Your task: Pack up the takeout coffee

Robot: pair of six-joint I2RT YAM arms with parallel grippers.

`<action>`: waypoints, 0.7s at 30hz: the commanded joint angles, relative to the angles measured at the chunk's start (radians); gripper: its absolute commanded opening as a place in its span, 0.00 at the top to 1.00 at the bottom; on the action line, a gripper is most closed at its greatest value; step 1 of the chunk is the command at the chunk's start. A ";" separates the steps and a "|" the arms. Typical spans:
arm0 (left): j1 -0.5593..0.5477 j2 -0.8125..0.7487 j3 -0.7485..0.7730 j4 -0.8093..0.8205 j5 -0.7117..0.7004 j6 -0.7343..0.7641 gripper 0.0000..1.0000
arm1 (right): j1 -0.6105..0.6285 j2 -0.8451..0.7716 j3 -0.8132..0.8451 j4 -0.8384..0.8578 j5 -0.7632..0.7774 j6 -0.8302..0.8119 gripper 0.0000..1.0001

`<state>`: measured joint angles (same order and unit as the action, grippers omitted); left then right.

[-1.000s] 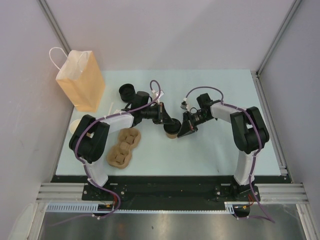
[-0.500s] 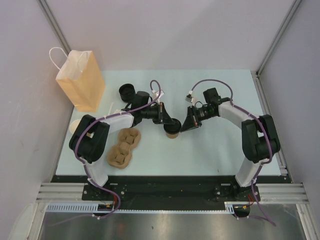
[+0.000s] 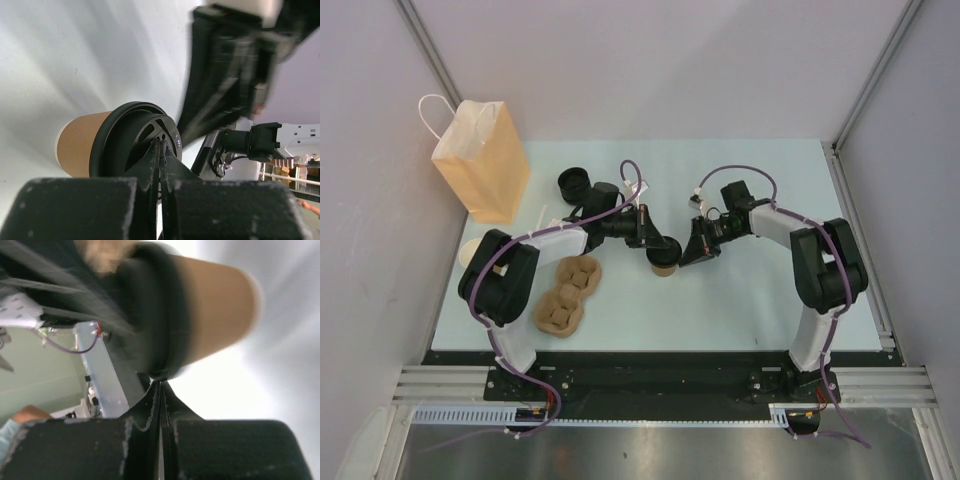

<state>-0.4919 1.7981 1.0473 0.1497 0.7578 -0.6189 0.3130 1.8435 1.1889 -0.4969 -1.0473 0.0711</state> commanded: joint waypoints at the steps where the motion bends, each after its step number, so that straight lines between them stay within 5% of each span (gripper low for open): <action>1: -0.005 0.023 0.003 -0.053 -0.043 0.042 1.00 | 0.002 0.071 -0.006 0.032 0.107 0.002 1.00; 12: -0.007 0.009 0.002 -0.053 -0.043 0.042 1.00 | -0.022 -0.114 -0.008 0.006 -0.052 0.018 1.00; 21: -0.008 0.007 0.002 -0.050 -0.040 0.041 1.00 | -0.005 -0.146 -0.006 0.294 -0.068 0.288 1.00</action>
<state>-0.4923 1.7981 1.0473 0.1497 0.7547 -0.6189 0.2935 1.6577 1.1725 -0.3584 -1.0954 0.2222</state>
